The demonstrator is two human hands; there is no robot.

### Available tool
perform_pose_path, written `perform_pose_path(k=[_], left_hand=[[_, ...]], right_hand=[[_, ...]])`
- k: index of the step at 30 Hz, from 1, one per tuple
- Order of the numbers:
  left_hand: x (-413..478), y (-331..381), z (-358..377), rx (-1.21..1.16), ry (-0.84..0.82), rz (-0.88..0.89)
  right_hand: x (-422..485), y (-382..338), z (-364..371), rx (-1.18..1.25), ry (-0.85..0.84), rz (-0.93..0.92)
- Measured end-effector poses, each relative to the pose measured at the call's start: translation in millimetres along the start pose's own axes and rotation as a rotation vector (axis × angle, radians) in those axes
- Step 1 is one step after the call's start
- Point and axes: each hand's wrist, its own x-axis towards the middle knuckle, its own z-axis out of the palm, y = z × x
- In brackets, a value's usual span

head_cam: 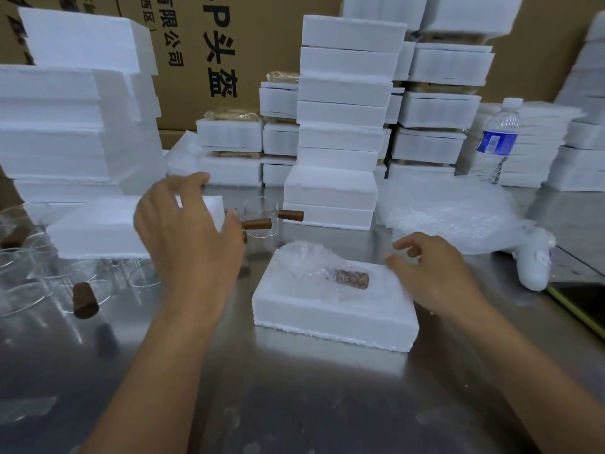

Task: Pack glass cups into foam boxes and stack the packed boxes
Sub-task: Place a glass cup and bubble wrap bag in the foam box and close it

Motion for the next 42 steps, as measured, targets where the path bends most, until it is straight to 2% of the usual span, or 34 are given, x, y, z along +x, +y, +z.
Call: perform_pose_path(k=[3,6,9,12,15,17,18,22,24,26,29,32,35,37,40,42], left_hand=[[-2,-7,4,0.269,-0.173,-0.092],[-3,-9,6,0.382,-0.267,-0.119],[-2,-9,5,0.364,-0.193,-0.099],[0,-1,2,0.222,-0.080,-0.033],[1,12,-7,-0.180,0.002,0.168],[1,23,-16,-0.508,-0.060,0.226],[1,28,-20,-0.679,-0.114,0.196],[9,29,-26,-1.456,-0.403,-0.143],[11,22,-23,-1.716,-0.526,-0.384],[10,17,-17,-1.852,-0.600,-0.613],[7,14,-10,-1.888,-0.674,-0.817],[5,14,-7,-1.816,-0.759,-0.912],[2,14,-5,-1.715,-0.823,-0.894],[2,16,-5,-1.648,-0.792,-0.851],[2,19,-3,-1.353,-0.549,-0.684],[1,22,-1,-1.214,-0.462,-0.606]], right_hand=[[2,4,0,-0.056,-0.071,0.087],[5,6,0,-0.023,-0.150,0.128],[4,2,-2,0.067,-0.276,0.150],[3,1,-2,0.062,-0.307,0.117],[3,2,-1,0.057,-0.284,0.096],[3,3,0,0.086,-0.295,0.070],[3,3,0,0.120,-0.306,0.057],[4,7,1,0.218,-0.335,0.063],[6,8,2,0.296,-0.282,0.085],[10,2,0,0.476,-0.142,0.124],[15,-10,-11,0.877,-0.028,0.177],[11,-15,-19,1.162,-0.073,0.095],[7,-16,-19,1.149,-0.087,0.032],[5,-16,-19,1.127,-0.090,0.038],[5,-15,-20,1.068,-0.137,0.113],[5,-16,-18,0.993,-0.162,0.152]])
